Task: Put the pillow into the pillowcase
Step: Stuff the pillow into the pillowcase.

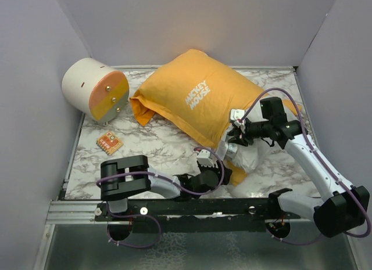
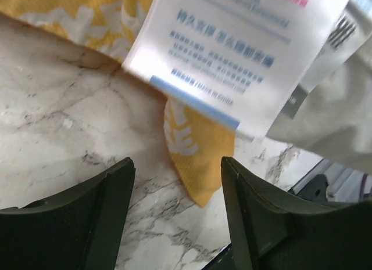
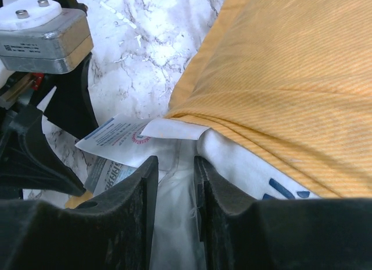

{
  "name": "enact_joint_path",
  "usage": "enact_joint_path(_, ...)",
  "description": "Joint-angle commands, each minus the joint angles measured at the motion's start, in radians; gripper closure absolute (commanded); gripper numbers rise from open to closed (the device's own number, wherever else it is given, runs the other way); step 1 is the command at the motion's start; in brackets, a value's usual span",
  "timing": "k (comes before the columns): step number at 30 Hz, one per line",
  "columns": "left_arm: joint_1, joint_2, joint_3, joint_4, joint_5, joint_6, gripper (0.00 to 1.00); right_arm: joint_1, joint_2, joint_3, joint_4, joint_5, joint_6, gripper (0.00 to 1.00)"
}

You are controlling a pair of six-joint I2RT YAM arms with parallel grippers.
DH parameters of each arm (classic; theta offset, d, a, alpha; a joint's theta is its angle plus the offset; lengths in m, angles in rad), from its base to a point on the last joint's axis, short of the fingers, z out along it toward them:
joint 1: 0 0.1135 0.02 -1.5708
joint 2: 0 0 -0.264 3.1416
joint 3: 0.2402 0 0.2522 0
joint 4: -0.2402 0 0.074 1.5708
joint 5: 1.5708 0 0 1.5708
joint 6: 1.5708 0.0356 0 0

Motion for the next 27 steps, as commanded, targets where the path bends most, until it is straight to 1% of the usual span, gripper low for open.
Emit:
enact_joint_path(1,0.040,0.060,-0.010,0.226,0.061,0.115,0.34,-0.018,-0.001,0.035,0.039,-0.013,-0.005,0.70)
enact_joint_path(3,0.068,0.078,-0.013,0.267,0.106,0.141,0.31,-0.021,0.007,0.032,0.047,-0.023,0.012,0.71)
enact_joint_path(6,0.109,0.109,-0.048,0.393,0.177,0.177,0.30,-0.026,0.007,0.020,0.059,-0.041,0.029,0.71)
enact_joint_path(10,0.180,0.180,-0.054,0.484,0.283,0.170,0.34,-0.051,-0.009,0.000,0.069,-0.071,0.045,0.71)
enact_joint_path(13,0.216,0.242,-0.066,0.610,0.346,0.175,0.36,-0.079,-0.007,0.018,0.041,-0.098,0.029,0.71)
enact_joint_path(16,0.232,0.307,-0.047,0.735,0.428,0.194,0.37,-0.091,0.000,0.043,0.000,-0.135,0.013,0.71)
enact_joint_path(20,0.234,0.358,-0.005,0.781,0.509,0.212,0.34,-0.102,0.012,0.063,-0.040,-0.152,0.004,0.71)
enact_joint_path(24,0.234,0.379,0.011,0.795,0.533,0.225,0.33,-0.110,0.009,0.081,-0.077,-0.140,-0.004,0.70)
enact_joint_path(25,0.236,0.390,0.018,0.800,0.536,0.225,0.34,-0.110,0.007,0.084,-0.085,-0.140,-0.004,0.70)
enact_joint_path(27,0.242,0.417,0.036,0.805,0.537,0.219,0.40,-0.111,0.005,0.098,-0.103,-0.136,-0.003,0.70)
